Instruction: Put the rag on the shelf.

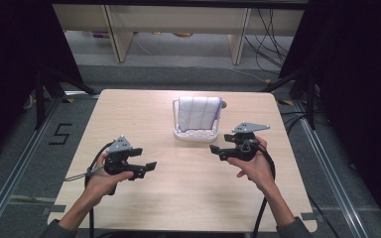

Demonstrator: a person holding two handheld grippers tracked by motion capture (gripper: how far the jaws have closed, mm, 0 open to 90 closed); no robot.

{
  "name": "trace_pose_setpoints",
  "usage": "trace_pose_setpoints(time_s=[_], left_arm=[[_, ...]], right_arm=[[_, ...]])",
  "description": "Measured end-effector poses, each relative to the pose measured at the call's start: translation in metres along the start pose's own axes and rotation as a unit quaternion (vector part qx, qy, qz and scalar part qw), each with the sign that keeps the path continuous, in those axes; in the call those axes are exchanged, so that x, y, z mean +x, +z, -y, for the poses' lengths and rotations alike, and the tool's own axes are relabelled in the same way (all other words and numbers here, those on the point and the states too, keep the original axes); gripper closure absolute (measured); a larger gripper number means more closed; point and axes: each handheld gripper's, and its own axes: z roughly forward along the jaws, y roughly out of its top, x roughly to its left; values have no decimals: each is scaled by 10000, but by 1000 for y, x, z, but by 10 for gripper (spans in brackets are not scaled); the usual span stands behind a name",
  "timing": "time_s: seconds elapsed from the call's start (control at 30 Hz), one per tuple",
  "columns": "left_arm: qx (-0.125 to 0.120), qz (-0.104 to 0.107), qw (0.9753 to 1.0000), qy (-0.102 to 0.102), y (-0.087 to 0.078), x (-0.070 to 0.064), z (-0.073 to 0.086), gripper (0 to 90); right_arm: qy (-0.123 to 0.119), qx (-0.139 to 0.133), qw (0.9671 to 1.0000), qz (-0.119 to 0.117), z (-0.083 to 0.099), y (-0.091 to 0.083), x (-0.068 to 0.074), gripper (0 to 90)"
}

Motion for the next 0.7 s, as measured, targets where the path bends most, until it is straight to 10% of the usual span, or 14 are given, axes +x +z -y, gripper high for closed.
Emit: trace_pose_setpoints(time_s=[0.7], left_arm=[[402,168,9987,277,-5,-28,56,218]], right_arm=[[-200,315,9993,88,43,-6,22,269]])
